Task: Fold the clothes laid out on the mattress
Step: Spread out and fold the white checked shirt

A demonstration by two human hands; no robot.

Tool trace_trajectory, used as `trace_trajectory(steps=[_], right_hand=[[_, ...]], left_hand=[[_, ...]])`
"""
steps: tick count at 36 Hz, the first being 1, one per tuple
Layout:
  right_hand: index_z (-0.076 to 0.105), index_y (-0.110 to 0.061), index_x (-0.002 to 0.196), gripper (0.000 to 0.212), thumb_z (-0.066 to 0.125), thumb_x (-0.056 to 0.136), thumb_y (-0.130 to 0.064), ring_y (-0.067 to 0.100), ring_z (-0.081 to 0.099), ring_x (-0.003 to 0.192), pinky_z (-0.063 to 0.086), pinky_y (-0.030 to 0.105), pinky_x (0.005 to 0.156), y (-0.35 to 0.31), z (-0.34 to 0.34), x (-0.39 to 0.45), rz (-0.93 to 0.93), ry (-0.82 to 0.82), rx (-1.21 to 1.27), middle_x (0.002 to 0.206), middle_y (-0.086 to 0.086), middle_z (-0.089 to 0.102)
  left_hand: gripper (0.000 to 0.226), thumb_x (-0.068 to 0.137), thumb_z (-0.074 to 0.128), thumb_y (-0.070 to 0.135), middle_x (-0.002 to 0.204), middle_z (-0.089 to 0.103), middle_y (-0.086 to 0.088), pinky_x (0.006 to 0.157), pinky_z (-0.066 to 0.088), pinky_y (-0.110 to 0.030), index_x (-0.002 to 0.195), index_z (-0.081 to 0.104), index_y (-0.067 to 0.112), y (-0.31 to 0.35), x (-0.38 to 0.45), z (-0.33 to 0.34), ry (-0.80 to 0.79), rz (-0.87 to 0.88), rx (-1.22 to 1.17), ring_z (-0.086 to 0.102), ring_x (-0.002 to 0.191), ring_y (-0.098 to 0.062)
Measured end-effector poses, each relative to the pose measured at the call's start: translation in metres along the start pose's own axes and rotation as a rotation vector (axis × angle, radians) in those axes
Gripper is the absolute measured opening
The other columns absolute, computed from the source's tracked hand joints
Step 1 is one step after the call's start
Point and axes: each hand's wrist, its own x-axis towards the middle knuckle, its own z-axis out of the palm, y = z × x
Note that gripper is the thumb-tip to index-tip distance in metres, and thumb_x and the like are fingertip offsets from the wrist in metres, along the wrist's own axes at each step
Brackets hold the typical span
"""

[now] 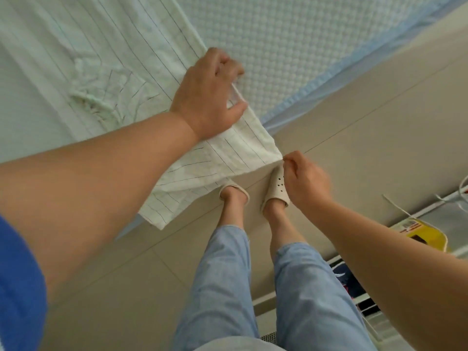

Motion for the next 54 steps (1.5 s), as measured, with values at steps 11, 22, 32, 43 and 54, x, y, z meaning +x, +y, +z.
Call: trace_trajectory(steps=[11,22,32,43,54], right_hand=[[0.053,-0.022,0.086,0.008,0.057,0.087,-0.029,0.010,0.050,0.064,0.037,0.025,0.053,-0.047,-0.002,0.031,0.017,-0.218,0.212,0.070,-0.010,0.053],[0.046,-0.019,0.128,0.043,0.057,0.087,-0.028,0.015,0.037,0.121,0.023,0.023,0.095,-0.128,-0.040,0.021,-0.183,0.031,-0.033,0.130,-0.003,0.041],[0.041,-0.016,0.133,0.050,0.057,0.088,-0.031,0.018,0.045,0.116,0.037,0.030,0.093,-0.272,-0.050,0.094,-0.221,0.014,-0.117,0.130,0.002,0.042],[0.056,-0.016,0.100,0.027,0.064,0.084,-0.037,0.009,0.051,0.066,0.037,0.021,0.053,-0.382,-0.054,0.194,-0.176,0.004,0.050,0.085,-0.003,0.058],[0.058,-0.026,0.078,0.016,0.055,0.089,-0.037,0.009,0.057,0.072,0.042,0.022,0.055,-0.424,-0.063,0.250,-0.249,-0.067,0.105,0.080,-0.012,0.060]], left_hand=[[0.087,0.077,0.008,0.077,0.154,-0.024,-0.005,0.109,-0.016,-0.052,0.145,-0.020,0.029,-0.028,-0.055,0.036,-0.253,-0.259,0.366,-0.023,0.141,-0.025],[0.052,0.086,0.054,0.032,0.149,0.034,-0.011,0.114,0.009,-0.040,0.134,0.049,0.013,-0.041,-0.087,-0.026,0.170,-0.351,-0.169,0.017,0.143,-0.027],[0.059,0.082,0.061,0.039,0.133,0.047,-0.012,0.095,0.036,-0.037,0.131,0.045,0.010,-0.181,-0.123,-0.088,0.359,-1.102,-0.395,0.043,0.123,-0.030],[0.048,0.084,0.065,0.038,0.113,0.059,0.002,0.082,0.044,-0.025,0.122,0.056,0.010,-0.267,-0.049,-0.135,0.473,-1.246,-1.163,0.054,0.098,-0.015],[0.024,0.085,0.062,0.038,0.068,0.057,0.005,0.066,0.050,-0.028,0.066,0.058,0.025,-0.306,-0.011,-0.142,0.725,-1.303,-1.020,0.058,0.068,-0.015]])
